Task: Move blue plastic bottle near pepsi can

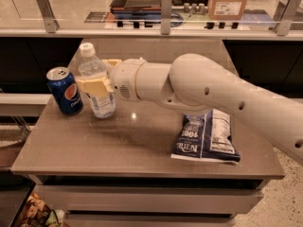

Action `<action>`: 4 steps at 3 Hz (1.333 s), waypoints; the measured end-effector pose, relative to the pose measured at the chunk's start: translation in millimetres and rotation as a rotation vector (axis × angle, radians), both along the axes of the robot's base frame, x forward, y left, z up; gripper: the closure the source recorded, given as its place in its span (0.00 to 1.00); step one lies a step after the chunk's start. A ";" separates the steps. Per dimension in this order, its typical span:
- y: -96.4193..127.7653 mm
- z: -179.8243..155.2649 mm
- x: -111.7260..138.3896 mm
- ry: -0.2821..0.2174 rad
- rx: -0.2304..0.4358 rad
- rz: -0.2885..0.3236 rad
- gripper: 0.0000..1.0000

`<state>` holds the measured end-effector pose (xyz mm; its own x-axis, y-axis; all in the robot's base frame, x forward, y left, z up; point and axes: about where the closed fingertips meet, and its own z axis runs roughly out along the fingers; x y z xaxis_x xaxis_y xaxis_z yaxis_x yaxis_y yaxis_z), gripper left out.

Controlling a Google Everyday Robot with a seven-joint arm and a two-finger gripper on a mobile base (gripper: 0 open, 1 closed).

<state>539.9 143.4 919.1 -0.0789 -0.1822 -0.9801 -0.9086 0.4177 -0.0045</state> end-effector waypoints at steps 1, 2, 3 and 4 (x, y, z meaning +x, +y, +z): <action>0.2 2.7 -0.2 0.000 0.000 0.000 0.60; 0.2 3.4 -0.2 0.000 0.000 0.000 0.36; 2.2 4.2 -1.5 -0.002 -0.001 0.004 0.13; 3.9 4.9 -2.5 -0.003 -0.002 0.007 0.00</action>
Offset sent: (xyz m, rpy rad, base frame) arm -0.0002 0.0002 0.0024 0.0000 -0.0001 0.0004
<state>537.4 147.3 924.0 -0.0744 -0.1845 -0.9800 -0.9113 0.4116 -0.0083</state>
